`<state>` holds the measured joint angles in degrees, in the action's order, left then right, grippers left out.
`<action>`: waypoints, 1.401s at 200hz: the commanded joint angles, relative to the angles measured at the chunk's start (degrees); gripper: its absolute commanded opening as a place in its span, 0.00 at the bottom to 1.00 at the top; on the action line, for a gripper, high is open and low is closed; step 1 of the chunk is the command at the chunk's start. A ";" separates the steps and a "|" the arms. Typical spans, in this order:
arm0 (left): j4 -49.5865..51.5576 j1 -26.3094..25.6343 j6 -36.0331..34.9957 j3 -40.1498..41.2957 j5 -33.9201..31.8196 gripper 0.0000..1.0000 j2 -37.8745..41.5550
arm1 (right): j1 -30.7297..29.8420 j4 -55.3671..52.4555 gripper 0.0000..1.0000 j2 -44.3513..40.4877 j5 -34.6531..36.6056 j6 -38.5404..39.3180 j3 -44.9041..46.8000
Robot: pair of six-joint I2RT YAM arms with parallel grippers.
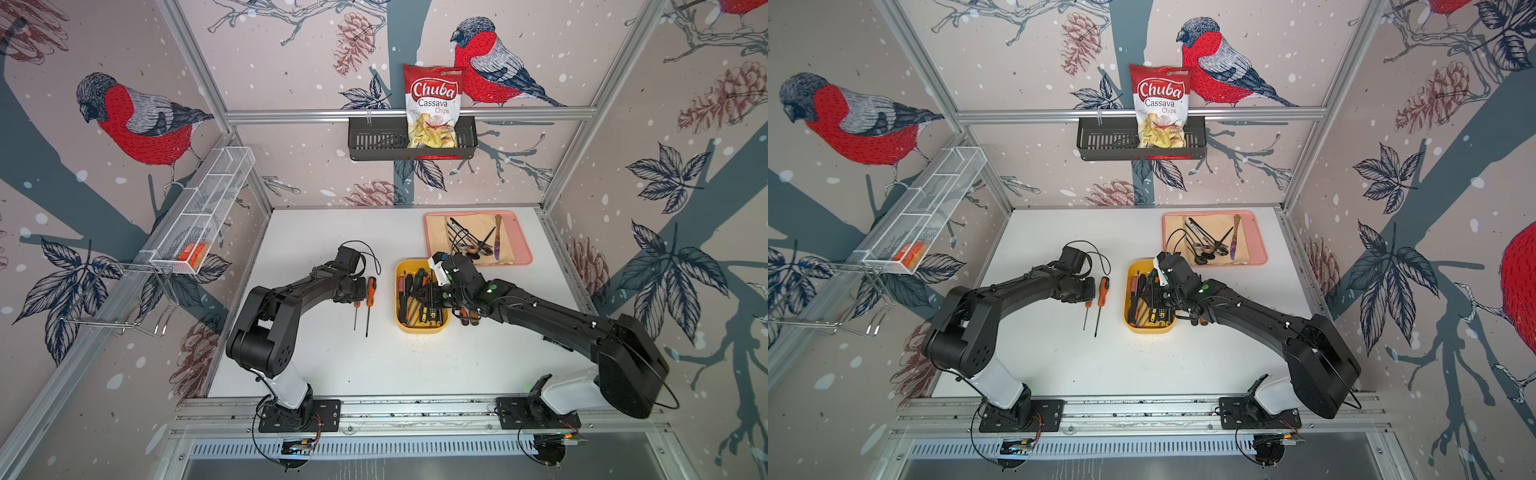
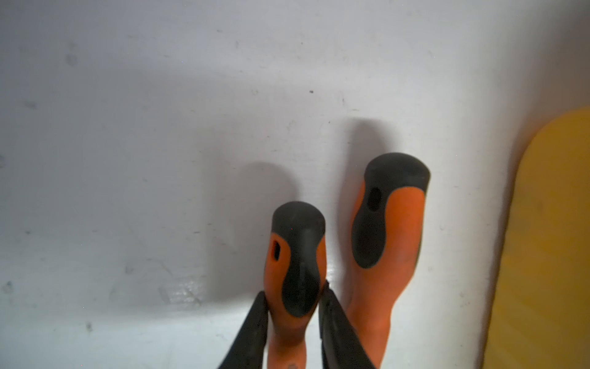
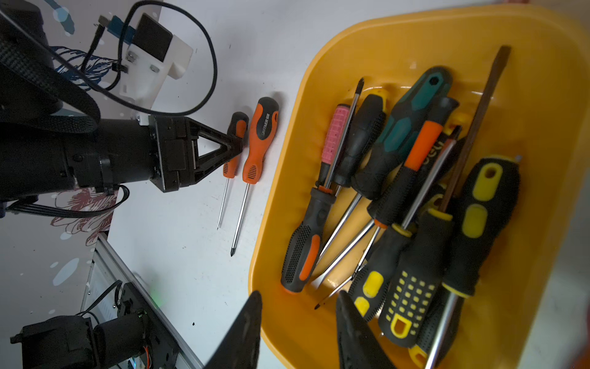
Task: Take out the screwdriver from the storage box
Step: Place the screwdriver at the center of the board, then pick up the screwdriver from the storage box.
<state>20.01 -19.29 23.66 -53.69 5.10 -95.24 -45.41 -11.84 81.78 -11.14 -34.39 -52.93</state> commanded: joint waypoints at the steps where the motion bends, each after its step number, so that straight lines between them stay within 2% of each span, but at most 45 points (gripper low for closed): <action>1: -0.16 0.08 -0.24 -0.19 1.31 0.30 1.45 | 0.14 -1.72 0.40 0.11 1.48 0.03 -1.00; 51: 0.61 0.12 -0.02 -0.27 2.87 0.33 4.96 | 1.09 -5.90 0.41 1.48 4.86 -1.15 -3.94; 101: 1.20 0.04 0.99 0.29 5.62 0.35 9.98 | 1.54 -14.92 0.41 6.14 8.08 -3.12 -9.68; 189: -5.49 -0.71 2.44 5.51 20.61 0.39 18.72 | -1.54 -23.66 0.41 11.96 12.44 -8.34 -13.95; 280: -7.11 -0.84 -0.39 8.55 27.57 0.42 23.15 | -3.79 -24.12 0.42 15.97 15.79 -12.54 -14.04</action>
<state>14.70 -20.05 25.04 -45.43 30.11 -72.58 -48.99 -35.16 96.99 2.85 -45.17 -66.72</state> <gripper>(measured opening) 0.416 0.416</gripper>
